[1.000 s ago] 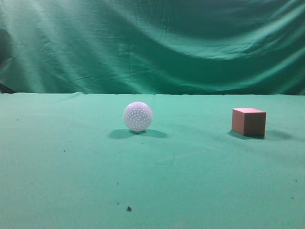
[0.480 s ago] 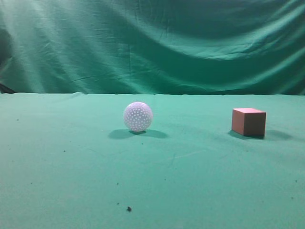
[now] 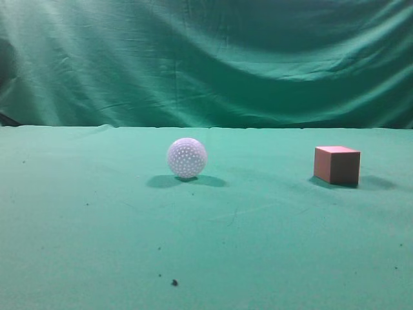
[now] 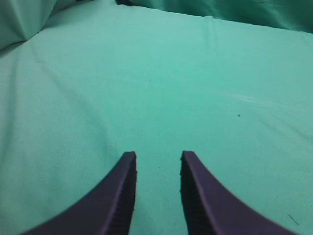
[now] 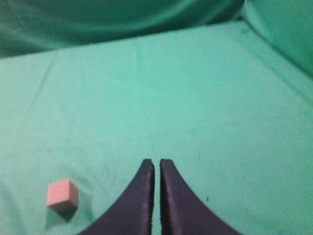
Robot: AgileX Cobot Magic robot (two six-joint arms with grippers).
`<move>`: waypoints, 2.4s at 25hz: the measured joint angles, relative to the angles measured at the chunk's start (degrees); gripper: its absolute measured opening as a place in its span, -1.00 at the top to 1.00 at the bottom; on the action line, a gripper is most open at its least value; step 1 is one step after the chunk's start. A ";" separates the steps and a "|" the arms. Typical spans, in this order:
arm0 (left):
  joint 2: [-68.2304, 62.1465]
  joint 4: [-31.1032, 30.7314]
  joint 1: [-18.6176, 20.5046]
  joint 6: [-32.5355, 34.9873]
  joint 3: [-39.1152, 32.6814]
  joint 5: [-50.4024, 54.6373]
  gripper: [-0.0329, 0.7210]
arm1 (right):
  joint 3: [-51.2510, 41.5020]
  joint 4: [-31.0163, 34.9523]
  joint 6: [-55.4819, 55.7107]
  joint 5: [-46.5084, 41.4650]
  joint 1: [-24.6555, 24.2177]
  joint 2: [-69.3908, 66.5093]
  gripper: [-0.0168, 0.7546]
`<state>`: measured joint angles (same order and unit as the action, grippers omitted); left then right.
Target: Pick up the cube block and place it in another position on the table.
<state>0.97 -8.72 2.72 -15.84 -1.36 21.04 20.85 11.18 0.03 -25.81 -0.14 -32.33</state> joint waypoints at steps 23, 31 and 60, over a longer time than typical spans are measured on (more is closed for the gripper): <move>0.00 0.00 0.00 0.00 0.00 0.00 0.22 | 32.80 -0.98 -2.71 -27.80 25.16 -40.28 0.96; 0.00 0.00 0.00 0.00 0.00 0.00 0.22 | 40.73 -9.10 -1.32 -27.24 28.53 -55.78 0.96; 0.00 0.00 0.00 0.00 0.00 0.00 0.22 | 41.35 -12.70 8.88 -18.55 28.43 -71.26 0.38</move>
<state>0.97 -8.72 2.72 -15.84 -1.36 21.04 62.20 -1.52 8.92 -44.36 28.29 -103.59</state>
